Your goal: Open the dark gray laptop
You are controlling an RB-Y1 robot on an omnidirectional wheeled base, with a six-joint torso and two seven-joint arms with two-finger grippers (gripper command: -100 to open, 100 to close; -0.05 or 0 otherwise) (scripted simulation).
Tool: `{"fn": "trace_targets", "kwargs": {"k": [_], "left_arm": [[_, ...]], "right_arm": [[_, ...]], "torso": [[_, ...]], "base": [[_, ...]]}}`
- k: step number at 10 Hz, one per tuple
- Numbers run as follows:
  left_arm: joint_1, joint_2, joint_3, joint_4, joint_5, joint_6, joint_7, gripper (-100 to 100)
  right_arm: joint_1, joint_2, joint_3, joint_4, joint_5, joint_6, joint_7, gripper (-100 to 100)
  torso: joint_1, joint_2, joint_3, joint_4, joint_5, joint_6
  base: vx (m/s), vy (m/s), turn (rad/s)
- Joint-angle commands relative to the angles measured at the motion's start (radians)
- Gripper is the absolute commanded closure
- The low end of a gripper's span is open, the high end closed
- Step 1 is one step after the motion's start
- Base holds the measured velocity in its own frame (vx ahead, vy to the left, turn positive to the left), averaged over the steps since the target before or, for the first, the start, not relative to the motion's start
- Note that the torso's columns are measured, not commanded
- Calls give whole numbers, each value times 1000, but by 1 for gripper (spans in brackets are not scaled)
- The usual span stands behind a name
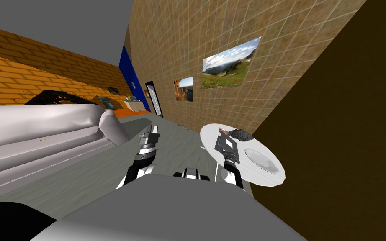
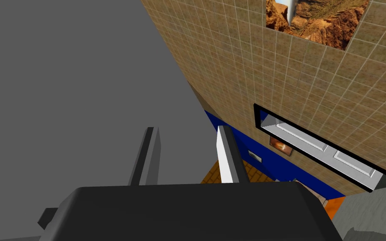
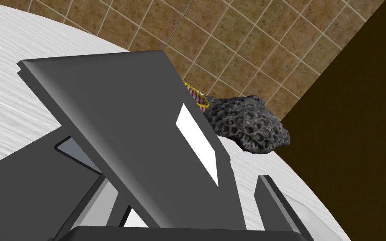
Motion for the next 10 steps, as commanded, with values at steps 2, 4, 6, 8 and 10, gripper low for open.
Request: {"fn": "trace_targets", "kwargs": {"k": [2, 4, 6, 8, 10], "left_arm": [[0, 0, 0, 0, 0, 0, 0, 0], [0, 0, 0, 0, 0, 0, 0, 0], [0, 0, 0, 0, 0, 0, 0, 0], [0, 0, 0, 0, 0, 0, 0, 0], [0, 0, 0, 0, 0, 0, 0, 0]], "right_arm": [[-48, -13, -34, -43, -11, 101, 33, -100], [-76, -22, -53, -65, -17, 155, 50, -100], [-105, -30, -73, -87, -23, 210, 66, -100], [-101, -27, -69, -75, -22, 199, 64, 0], [-98, -26, -68, -73, -22, 200, 64, 0]], "torso": [[0, 0, 0, 1, 1, 0], [0, 0, -1, 2, 1, 0], [-1, -1, -1, 1, 0, 0], [-2, -1, -1, 0, 0, 0], [-2, -1, -1, 1, 0, 0]], "base": [[-44, 61, -85], [-32, 58, -83], [-35, 54, -78], [-8, 14, -5], [0, 0, 0]]}}
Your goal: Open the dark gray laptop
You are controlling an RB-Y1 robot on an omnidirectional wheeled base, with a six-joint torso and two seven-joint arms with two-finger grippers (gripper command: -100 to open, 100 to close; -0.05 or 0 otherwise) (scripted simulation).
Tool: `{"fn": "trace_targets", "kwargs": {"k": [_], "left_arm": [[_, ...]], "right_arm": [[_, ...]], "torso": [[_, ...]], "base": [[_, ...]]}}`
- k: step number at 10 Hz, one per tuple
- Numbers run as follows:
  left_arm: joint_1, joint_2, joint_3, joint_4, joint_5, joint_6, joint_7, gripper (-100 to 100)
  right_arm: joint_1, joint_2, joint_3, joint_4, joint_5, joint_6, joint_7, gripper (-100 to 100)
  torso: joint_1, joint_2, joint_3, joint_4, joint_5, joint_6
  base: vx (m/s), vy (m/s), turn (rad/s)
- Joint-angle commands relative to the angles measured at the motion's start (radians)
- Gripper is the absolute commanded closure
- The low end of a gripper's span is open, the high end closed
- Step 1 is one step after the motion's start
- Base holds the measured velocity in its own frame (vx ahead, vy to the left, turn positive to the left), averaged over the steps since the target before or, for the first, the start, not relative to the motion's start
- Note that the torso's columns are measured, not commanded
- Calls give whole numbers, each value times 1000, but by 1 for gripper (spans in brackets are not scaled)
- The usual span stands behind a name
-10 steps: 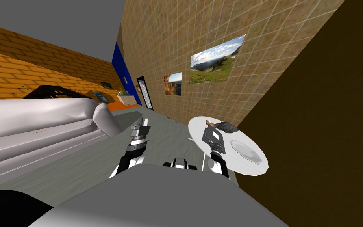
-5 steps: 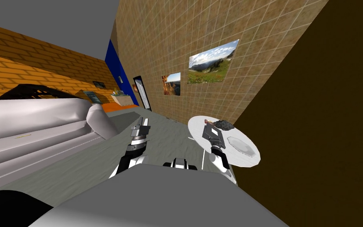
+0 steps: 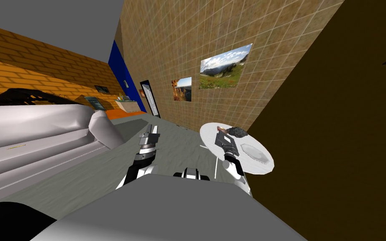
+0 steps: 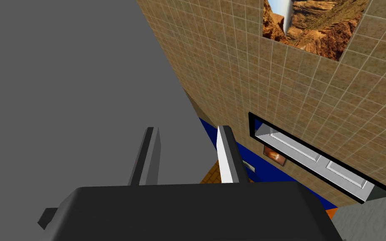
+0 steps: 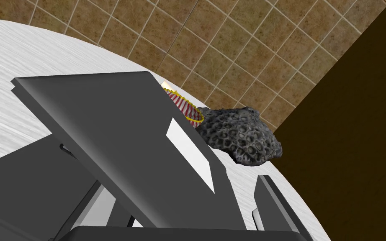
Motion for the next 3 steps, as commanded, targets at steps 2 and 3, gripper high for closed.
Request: {"fn": "trace_targets", "kwargs": {"k": [2, 3], "left_arm": [[0, 0, 0, 0, 0, 0, 0, 0], [0, 0, 0, 0, 0, 0, 0, 0]], "right_arm": [[2, 1, 0, 2, 0, 2, 0, 0], [2, 1, 0, 2, 0, 2, 0, 0]], "torso": [[1, 1, 1, 0, 0, 0], [1, 0, 0, -1, 0, 0]], "base": [[0, 0, 0], [0, 0, 0]]}}
